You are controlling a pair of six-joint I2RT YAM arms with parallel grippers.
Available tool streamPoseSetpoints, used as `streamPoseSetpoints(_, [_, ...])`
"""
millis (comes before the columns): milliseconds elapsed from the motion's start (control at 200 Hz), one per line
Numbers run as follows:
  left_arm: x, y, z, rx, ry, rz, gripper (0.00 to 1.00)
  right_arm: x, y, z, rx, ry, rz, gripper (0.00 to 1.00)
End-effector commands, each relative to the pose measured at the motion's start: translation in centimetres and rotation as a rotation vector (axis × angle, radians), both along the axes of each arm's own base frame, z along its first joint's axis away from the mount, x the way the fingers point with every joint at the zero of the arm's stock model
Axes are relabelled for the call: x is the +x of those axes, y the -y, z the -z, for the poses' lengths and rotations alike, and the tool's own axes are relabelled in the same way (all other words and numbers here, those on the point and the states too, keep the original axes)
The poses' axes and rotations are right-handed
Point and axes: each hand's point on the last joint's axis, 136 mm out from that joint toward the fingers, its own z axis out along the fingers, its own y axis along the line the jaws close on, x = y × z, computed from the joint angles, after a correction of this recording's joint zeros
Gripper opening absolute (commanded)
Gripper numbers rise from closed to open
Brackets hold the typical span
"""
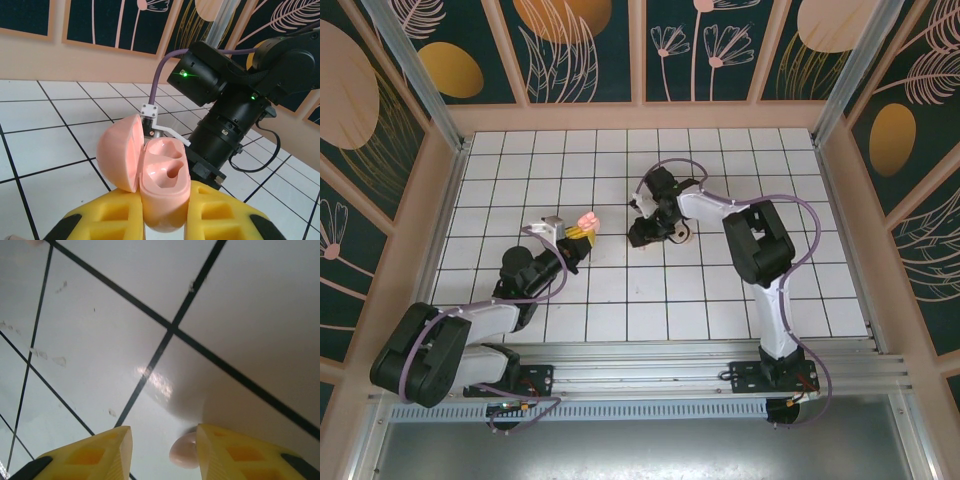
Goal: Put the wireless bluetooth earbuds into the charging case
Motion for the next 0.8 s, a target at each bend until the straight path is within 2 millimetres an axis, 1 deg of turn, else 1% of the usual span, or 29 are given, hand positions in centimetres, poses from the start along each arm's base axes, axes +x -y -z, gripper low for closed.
streamPoseSetpoints(0, [0.1,0.2,-1.7,-0.002,0.054,0.016,0.13,-2.2,1.1,-0.9,-0.052,-0.032,-0.018,0.40])
streamPoseSetpoints(85, [0.0,0.1,-1.8,-0.004,0.054,0.014,0.13,-1.8,0.7,-2.6,-0.022,0.005,-0.017,0.40])
streamPoseSetpoints(150, [0.0,0.1,-2.0,-0.005,0.056,0.014,0.13,-1.1,0.4,-3.8,0.001,0.049,-0.012,0.40])
streamPoseSetpoints(225, [-0.1,0.0,-2.0,-0.006,0.059,0.014,0.14,-0.2,0.0,-4.4,0.013,0.083,-0.015,0.40])
streamPoseSetpoints(375, [-0.2,-0.1,-2.3,-0.005,0.065,0.010,0.14,1.2,-0.9,-3.6,0.008,0.092,-0.028,0.40])
streamPoseSetpoints(515, [-0.2,-0.3,-2.4,0.005,0.069,-0.001,0.14,1.4,-1.6,-2.3,0.003,0.070,-0.050,0.40])
streamPoseSetpoints(611, [-0.2,-0.3,-2.4,0.014,0.071,-0.006,0.14,1.3,-1.3,-1.2,-0.015,0.056,-0.055,0.40])
streamPoseSetpoints(796, [-0.2,-0.4,-2.3,0.017,0.066,-0.006,0.14,0.5,0.0,0.7,-0.052,0.017,-0.044,0.40])
